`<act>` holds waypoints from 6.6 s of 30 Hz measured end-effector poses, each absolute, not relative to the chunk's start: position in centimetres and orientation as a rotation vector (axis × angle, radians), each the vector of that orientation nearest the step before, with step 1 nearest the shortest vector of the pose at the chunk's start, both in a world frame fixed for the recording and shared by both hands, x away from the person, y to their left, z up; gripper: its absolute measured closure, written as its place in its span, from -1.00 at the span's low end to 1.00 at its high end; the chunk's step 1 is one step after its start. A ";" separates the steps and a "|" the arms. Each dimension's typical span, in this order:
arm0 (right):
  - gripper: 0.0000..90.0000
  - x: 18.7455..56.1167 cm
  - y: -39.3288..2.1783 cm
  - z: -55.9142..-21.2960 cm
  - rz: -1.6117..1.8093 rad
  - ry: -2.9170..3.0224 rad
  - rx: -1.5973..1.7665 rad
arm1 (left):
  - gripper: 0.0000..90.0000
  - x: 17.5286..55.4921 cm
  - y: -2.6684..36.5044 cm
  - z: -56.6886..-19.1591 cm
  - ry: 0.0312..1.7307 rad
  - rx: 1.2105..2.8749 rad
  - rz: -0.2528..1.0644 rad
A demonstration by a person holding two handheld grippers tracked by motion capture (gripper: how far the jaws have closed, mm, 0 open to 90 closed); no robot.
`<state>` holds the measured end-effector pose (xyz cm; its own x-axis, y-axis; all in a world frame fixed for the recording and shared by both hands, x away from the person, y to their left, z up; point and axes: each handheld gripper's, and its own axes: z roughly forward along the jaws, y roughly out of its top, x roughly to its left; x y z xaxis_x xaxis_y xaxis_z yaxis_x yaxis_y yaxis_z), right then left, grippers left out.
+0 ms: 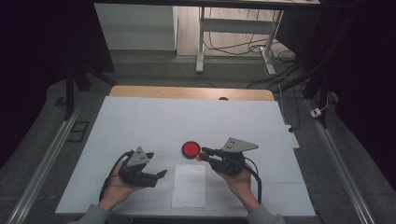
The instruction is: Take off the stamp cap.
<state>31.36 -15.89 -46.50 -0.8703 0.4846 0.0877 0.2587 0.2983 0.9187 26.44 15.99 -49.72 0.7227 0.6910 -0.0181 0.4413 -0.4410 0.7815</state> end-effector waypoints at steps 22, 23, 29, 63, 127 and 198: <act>0.60 31.3 -16.0 -46.3 1.629 2.343 0.688 | -0.56 28.1 11.8 -49.2 0.774 2.142 0.364; 0.60 31.3 -15.9 -46.4 1.629 2.343 0.686 | -0.56 28.2 11.7 -49.2 0.772 2.141 0.360; 0.60 31.3 -15.8 -46.4 1.630 2.349 0.679 | -0.56 28.4 11.0 -49.2 0.756 2.150 0.355; 0.60 31.3 -15.4 -46.7 1.624 2.361 0.670 | -0.56 29.0 8.4 -49.0 0.706 2.159 0.326; 0.60 31.3 -15.0 -47.1 1.618 2.381 0.662 | 0.21 29.5 5.4 -49.2 0.615 2.170 0.384; 0.61 31.2 -14.8 -47.2 1.606 2.381 0.657 | 0.45 29.3 5.4 -49.4 0.584 2.194 0.421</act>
